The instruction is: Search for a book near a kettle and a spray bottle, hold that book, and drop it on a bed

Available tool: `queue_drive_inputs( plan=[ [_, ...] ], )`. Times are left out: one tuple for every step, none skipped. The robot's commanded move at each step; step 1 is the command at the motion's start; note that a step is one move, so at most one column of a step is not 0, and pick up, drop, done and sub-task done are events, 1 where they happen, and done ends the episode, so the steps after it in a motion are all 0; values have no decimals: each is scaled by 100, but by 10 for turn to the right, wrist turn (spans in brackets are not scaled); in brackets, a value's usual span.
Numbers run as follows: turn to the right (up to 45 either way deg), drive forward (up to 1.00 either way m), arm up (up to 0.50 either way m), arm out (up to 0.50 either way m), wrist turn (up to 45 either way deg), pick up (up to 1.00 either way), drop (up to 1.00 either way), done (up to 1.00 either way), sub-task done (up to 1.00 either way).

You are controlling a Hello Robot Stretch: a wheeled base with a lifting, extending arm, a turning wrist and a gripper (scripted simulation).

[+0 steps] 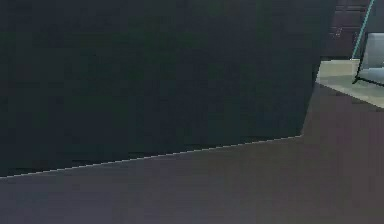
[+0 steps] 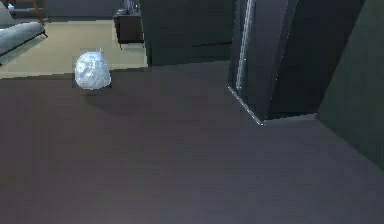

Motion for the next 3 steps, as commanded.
queue_drive_inputs(
  plan=[
    [0, 55, 0, 0, 0, 0, 0, 0, 0],
    [-450, 0, 0, 0, 0, 0, 0, 0, 0],
    [0, 30, 0, 0, 0, 0, 0, 0, 0]
  ],
)
